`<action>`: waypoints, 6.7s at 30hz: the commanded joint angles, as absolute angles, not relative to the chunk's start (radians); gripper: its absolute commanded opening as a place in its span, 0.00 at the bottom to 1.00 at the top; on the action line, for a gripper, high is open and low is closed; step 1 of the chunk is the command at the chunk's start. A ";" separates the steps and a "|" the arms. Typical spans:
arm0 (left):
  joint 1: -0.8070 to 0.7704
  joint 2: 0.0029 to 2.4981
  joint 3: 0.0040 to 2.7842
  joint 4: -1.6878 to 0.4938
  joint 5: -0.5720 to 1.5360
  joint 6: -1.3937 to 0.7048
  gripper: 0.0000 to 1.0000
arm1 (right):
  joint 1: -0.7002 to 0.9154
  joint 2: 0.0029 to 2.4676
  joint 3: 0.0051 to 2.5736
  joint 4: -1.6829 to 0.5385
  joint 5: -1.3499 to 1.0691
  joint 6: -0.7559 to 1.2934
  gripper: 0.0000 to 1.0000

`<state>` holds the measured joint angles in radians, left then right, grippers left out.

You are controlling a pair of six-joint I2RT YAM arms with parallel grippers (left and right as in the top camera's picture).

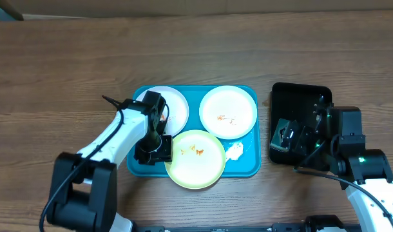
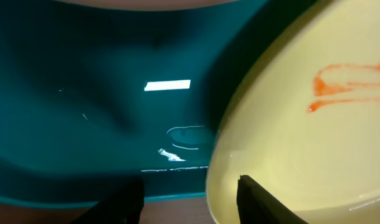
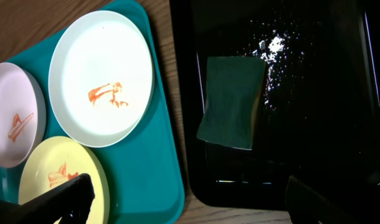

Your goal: Clean dirty plates on tray and stack at the side

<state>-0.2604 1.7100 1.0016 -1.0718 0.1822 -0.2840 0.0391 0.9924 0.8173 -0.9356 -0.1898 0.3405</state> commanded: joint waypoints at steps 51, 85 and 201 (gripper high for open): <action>-0.270 1.747 1.023 -1.016 0.184 -0.304 0.04 | 0.038 1.419 0.824 -0.757 -0.090 0.485 0.61; -0.270 1.747 1.023 -1.014 0.184 -0.304 0.04 | 0.100 1.504 0.824 -0.673 -0.010 0.502 0.58; -0.270 1.747 1.023 -0.971 0.322 -0.285 0.04 | 0.555 1.581 1.051 -0.730 -0.514 0.258 0.04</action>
<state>-0.2623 1.7405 1.0042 -0.9710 0.3042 -0.2966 0.5117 1.5482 1.0641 -0.7551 -0.4957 0.1959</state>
